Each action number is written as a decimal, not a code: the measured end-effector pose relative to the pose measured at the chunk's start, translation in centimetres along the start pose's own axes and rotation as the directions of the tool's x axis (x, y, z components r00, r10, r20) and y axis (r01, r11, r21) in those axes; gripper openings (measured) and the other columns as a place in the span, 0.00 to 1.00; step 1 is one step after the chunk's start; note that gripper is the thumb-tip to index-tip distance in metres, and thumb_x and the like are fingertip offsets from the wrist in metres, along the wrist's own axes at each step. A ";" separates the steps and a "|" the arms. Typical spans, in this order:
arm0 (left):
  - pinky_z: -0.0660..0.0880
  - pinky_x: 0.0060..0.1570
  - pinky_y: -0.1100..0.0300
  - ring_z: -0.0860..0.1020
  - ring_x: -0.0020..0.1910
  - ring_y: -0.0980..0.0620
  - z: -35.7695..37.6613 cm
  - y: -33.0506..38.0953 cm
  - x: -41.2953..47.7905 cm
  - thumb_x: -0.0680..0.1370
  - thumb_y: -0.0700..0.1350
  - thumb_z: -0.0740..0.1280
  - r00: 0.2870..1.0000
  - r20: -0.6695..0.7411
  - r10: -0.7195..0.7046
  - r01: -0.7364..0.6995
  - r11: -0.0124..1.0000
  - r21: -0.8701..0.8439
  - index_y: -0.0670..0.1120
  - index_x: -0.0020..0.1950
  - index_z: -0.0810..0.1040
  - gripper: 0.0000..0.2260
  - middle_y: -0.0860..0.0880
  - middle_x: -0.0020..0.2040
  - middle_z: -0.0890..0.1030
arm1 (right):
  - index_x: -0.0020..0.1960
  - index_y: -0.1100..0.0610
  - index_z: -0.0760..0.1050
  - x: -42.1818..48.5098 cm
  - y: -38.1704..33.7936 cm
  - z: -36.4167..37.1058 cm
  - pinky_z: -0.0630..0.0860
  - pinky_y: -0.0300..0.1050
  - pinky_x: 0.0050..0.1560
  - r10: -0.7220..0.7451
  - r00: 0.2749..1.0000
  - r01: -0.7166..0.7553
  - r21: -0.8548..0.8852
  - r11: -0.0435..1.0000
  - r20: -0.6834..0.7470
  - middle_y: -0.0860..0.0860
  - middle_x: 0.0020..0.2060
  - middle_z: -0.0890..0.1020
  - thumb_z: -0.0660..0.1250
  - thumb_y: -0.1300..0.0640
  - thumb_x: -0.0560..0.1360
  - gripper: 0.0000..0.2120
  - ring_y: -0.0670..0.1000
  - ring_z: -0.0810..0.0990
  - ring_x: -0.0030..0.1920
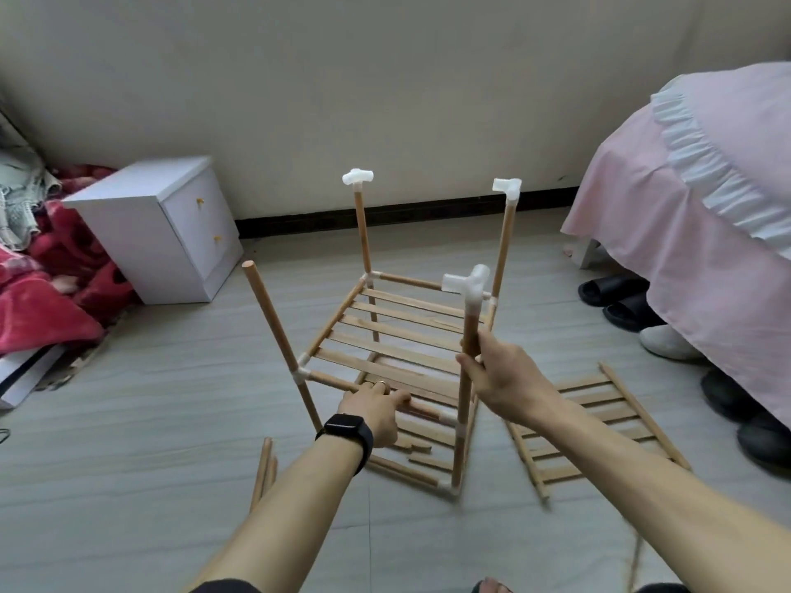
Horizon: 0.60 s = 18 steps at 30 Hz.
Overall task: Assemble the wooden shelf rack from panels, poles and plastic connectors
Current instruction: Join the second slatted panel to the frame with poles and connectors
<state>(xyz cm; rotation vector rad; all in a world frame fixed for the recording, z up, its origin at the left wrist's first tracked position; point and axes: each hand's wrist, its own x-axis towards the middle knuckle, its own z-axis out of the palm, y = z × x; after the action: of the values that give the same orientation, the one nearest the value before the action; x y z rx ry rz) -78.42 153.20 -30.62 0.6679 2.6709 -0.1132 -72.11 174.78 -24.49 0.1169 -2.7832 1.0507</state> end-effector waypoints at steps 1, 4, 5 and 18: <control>0.68 0.69 0.45 0.65 0.73 0.44 -0.1 0.4 0.2 0.80 0.46 0.63 1.000 0.000 0.014 -0.014 1.000 -0.003 0.62 0.78 0.59 0.28 0.47 0.74 0.67 | 0.51 0.46 0.68 0.0 0.6 -0.2 0.71 0.36 0.35 0.021 0.999 -0.022 -0.019 1.000 -0.037 0.45 0.40 0.79 0.63 0.52 0.83 0.04 0.44 0.79 0.39; 0.70 0.69 0.46 0.63 0.74 0.44 -0.1 1.9 1.0 0.79 0.46 0.62 0.999 0.003 0.052 -0.052 0.999 0.011 0.63 0.79 0.57 0.31 0.48 0.75 0.67 | 0.55 0.50 0.67 0.0 2.5 -0.7 0.72 0.40 0.34 0.084 0.989 -0.094 -0.084 0.992 -0.122 0.47 0.38 0.79 0.59 0.51 0.84 0.03 0.47 0.79 0.36; 0.69 0.69 0.46 0.63 0.74 0.44 0.0 2.5 1.1 0.79 0.47 0.63 0.998 0.012 0.062 -0.062 0.998 0.012 0.63 0.79 0.57 0.31 0.47 0.75 0.67 | 0.55 0.50 0.67 -0.1 3.0 -0.8 0.70 0.40 0.33 0.110 0.983 -0.124 -0.091 0.988 -0.147 0.47 0.37 0.78 0.58 0.51 0.85 0.03 0.47 0.79 0.35; 0.67 0.39 0.53 0.80 0.49 0.43 1.0 3.7 -0.8 0.84 0.36 0.57 0.975 -0.181 0.128 -0.043 0.909 0.415 0.42 0.69 0.71 0.13 0.45 0.52 0.81 | 0.57 0.56 0.66 0.1 2.8 -1.0 0.66 0.41 0.30 0.272 0.920 -0.284 -0.001 0.959 -0.282 0.51 0.39 0.76 0.53 0.52 0.86 0.09 0.49 0.77 0.35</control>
<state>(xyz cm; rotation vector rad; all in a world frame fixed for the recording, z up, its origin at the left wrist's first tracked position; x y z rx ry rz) -75.70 155.97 -31.16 0.9715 2.8328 -0.6274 -72.48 177.54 -25.59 -0.4137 -2.6071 0.9763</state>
